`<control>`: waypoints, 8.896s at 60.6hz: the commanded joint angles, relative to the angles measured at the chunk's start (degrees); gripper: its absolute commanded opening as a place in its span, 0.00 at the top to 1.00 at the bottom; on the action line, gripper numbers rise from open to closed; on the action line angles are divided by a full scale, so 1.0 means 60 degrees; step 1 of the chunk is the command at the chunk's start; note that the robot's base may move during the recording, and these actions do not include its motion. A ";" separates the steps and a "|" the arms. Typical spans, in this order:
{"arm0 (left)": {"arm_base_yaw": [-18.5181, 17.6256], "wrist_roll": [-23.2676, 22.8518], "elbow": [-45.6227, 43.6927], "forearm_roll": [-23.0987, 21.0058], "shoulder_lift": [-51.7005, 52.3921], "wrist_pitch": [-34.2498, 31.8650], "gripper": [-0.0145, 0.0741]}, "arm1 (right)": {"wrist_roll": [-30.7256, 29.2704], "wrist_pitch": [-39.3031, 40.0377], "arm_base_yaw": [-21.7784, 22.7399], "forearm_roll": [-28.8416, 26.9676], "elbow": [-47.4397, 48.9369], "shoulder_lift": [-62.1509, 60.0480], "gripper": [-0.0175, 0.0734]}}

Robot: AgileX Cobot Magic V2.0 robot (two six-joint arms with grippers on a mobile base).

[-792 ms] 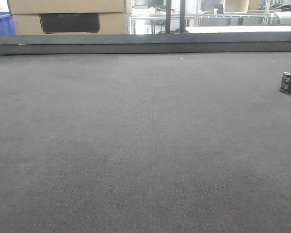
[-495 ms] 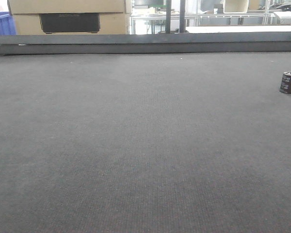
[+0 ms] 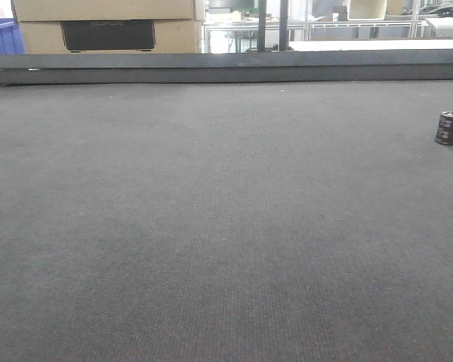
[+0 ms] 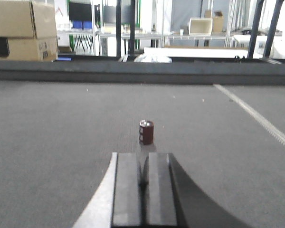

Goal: Place cylindrical capacitor in blue bin on shelf

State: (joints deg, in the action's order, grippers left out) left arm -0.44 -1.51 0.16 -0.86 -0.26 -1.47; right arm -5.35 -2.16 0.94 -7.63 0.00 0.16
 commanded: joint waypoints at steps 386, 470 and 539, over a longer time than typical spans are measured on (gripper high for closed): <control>-0.0762 0.1260 -0.9975 -0.0346 -1.2896 0.0421 0.96 | -0.0004 -0.0838 0.0095 -0.0085 0.8812 1.1444 0.99; -0.1613 0.1752 -0.9975 -0.1058 -0.7461 0.6602 0.96 | -0.0106 -0.3435 -0.1313 0.1004 0.7429 0.4886 0.99; -0.1613 0.1752 -0.9975 -0.1058 -0.7460 0.6583 0.96 | -0.0106 -0.3435 -0.1313 0.1004 0.7429 0.4886 0.99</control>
State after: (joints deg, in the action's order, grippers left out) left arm -9.66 8.85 -59.42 -6.85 -45.35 38.66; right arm -5.96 -24.07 -6.84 -2.08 44.14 29.75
